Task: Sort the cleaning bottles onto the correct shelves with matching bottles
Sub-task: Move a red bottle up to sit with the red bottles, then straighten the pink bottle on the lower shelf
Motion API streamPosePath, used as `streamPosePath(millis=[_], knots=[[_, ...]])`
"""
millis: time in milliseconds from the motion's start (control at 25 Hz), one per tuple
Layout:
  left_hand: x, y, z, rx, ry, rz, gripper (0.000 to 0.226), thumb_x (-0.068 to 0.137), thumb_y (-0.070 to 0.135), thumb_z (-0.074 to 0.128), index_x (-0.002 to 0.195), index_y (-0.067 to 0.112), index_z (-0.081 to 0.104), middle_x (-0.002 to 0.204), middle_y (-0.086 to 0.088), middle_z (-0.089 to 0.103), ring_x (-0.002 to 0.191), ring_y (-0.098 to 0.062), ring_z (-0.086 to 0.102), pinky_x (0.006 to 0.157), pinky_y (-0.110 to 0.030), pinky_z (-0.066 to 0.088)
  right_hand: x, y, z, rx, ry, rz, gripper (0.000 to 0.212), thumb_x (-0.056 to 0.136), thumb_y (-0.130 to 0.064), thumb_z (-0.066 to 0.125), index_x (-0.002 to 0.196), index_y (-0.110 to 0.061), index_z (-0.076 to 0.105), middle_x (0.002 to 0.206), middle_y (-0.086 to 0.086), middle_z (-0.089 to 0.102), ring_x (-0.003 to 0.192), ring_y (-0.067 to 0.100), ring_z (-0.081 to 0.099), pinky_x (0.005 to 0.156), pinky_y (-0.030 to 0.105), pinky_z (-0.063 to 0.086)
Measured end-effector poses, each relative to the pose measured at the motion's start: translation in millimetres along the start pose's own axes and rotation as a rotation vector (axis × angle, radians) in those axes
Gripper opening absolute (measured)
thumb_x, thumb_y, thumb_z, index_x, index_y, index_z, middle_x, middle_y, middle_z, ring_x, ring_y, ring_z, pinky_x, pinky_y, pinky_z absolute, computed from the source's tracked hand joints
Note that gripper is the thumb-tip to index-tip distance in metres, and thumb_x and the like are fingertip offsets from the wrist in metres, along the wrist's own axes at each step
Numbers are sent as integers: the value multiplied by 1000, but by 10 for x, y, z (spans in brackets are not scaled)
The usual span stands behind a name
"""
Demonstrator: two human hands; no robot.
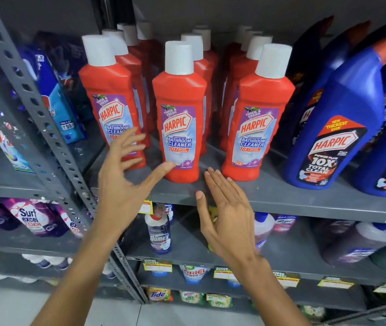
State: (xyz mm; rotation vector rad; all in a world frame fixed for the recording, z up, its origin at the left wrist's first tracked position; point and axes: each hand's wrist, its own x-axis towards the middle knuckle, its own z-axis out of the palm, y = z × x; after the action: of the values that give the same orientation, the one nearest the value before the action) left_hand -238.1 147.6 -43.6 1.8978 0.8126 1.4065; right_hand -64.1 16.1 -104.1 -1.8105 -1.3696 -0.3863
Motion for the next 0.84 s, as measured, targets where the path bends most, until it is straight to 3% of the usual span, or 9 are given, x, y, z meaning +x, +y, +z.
streamPosePath(millis=[80, 120, 240, 360, 480, 600, 640, 720, 840], knots=[[-459, 19, 84, 18, 205, 41, 40, 93, 44, 84, 125, 44, 60, 118, 11, 72, 103, -16, 72, 91, -25, 57, -179, 139, -81, 181, 80, -60, 43, 107, -24, 61, 149, -15, 62, 156, -3, 64, 150, 11, 56, 127, 34, 41], [-700, 16, 177, -1, 232, 33, 26, 96, 43, 80, 115, 42, 62, 108, 14, 71, 92, -15, 71, 86, -24, 56, -315, 242, -131, 244, 127, -100, 41, 106, -18, 63, 147, -15, 64, 156, -5, 64, 148, 12, 58, 125, 35, 43], [-1413, -94, 652, -28, -29, -54, 12, 97, 33, 78, 96, 30, 66, 88, 10, 68, 77, -15, 65, 74, -19, 52, -754, 720, -274, 281, 236, -105, 37, 101, -4, 62, 136, -11, 72, 151, -2, 68, 141, 23, 66, 119, 39, 48], [-1869, -224, 1225, 9, -266, -241, 15, 92, 29, 84, 97, 28, 71, 88, 8, 70, 78, -13, 69, 75, -19, 54, -1126, 1280, -413, 255, 226, 19, 36, 100, -5, 61, 134, -10, 73, 148, -1, 70, 139, 27, 67, 117, 41, 50], [-2071, -230, 1831, 17, -342, -376, 28, 87, 17, 90, 109, 21, 73, 98, 8, 75, 91, -7, 74, 84, -28, 60, -1477, 1823, -587, 176, 121, 160, 39, 96, -6, 62, 133, -14, 74, 146, -8, 70, 138, 20, 67, 117, 41, 51], [-2129, -176, 2324, 19, -315, -479, 44, 84, 15, 93, 118, 24, 67, 107, 13, 79, 104, 10, 72, 92, -11, 55, -1714, 2324, -736, 100, -84, 463, 42, 98, -17, 64, 140, -22, 68, 147, -10, 68, 130, 23, 70, 107, 52, 59], [-2129, -166, 2477, 41, -296, -515, 48, 83, 16, 94, 121, 19, 66, 115, 5, 78, 108, 6, 73, 98, -15, 55, -1767, 2489, -771, 76, -171, 563, 45, 100, -19, 66, 144, -24, 64, 149, -8, 66, 129, 28, 70, 103, 54, 61], [-2105, -198, 2695, 51, -268, -581, 60, 82, 14, 94, 131, 2, 62, 128, -13, 75, 121, -21, 73, 111, -41, 55, -1835, 2757, -762, 26, -342, 645, 54, 102, -21, 70, 154, -19, 55, 158, 3, 61, 139, 35, 64, 111, 53, 57], [-2066, -290, 2882, 55, -243, -591, 77, 81, 7, 94, 145, -2, 52, 138, -20, 69, 128, -38, 67, 113, -53, 53, -1884, 3123, -637, -25, -531, 639, 64, 109, -31, 59, 165, -9, 35, 174, 12, 37, 161, 32, 38, 133, 46, 33]])
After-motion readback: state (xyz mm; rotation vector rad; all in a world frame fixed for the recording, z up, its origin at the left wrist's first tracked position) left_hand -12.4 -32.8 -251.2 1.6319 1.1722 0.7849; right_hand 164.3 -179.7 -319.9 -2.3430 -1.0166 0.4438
